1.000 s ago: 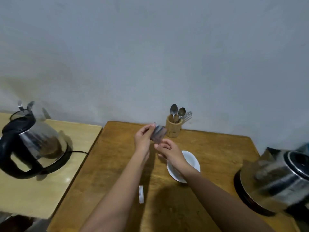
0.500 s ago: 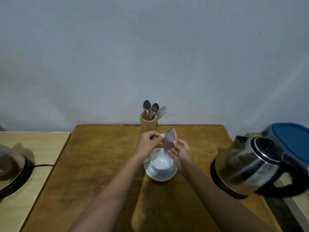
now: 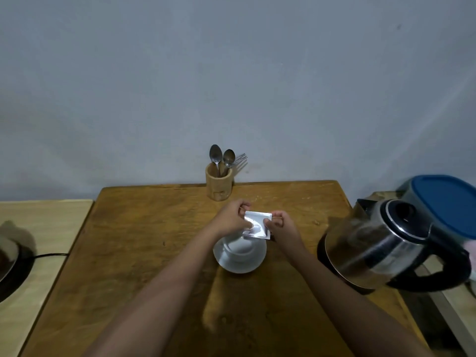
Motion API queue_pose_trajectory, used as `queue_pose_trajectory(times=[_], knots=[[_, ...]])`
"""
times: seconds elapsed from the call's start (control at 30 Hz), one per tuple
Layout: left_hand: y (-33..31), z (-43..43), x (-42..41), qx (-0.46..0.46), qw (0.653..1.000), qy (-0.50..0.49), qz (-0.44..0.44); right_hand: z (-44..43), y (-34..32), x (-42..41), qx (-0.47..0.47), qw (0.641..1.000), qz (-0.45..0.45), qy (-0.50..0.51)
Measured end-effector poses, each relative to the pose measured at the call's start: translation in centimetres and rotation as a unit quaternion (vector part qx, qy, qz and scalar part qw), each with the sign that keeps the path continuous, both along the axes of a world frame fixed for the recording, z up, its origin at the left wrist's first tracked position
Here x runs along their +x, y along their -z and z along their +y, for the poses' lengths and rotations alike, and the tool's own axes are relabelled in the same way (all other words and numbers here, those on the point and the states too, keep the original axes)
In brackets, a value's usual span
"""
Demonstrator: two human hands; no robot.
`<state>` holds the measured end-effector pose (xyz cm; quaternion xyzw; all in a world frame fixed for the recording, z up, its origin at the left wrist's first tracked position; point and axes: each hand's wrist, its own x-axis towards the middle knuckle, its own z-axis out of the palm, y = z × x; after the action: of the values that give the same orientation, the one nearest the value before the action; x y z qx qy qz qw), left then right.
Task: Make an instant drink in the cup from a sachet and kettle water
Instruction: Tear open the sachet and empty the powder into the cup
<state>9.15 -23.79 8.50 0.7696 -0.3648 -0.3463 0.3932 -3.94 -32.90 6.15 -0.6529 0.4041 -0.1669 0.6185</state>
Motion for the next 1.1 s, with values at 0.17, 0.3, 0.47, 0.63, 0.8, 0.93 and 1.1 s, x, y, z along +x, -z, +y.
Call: queue_pose_trajectory(times=[0.17, 0.3, 0.47, 0.63, 0.8, 0.93, 1.1], knots=[[0.1, -0.6, 0.6, 0.016, 0.990, 0.058, -0.128, -0.4, 0.0, 0.8, -0.129, 0.989, 0.050, -0.059], [0.6, -0.2, 0.8, 0.037, 0.986, 0.068, -0.145, -0.4, -0.1, 1.1, -0.276, 0.945, 0.058, -0.165], [1.6, 0.9, 1.1, 0.063, 0.988, 0.058, -0.127, -0.2, -0.8, 2.0, -0.355, 0.894, 0.078, -0.261], [2.4, 2.3, 0.9, 0.068, 0.992, 0.007, -0.107, 0.5, -1.9, 3.0, -0.366, 0.867, 0.141, -0.307], [2.7, 3.6, 0.8, 0.057, 0.994, -0.024, -0.086, 0.7, -2.7, 3.6, -0.346, 0.853, 0.225, -0.319], [2.0, 3.6, 0.4, 0.077, 0.993, 0.000, -0.093, 1.2, -3.7, 3.7, -0.351, 0.834, 0.268, -0.331], [0.8, 3.4, 0.4, 0.081, 0.984, 0.055, -0.147, 1.5, -4.7, 3.7, -0.389, 0.809, 0.274, -0.346]])
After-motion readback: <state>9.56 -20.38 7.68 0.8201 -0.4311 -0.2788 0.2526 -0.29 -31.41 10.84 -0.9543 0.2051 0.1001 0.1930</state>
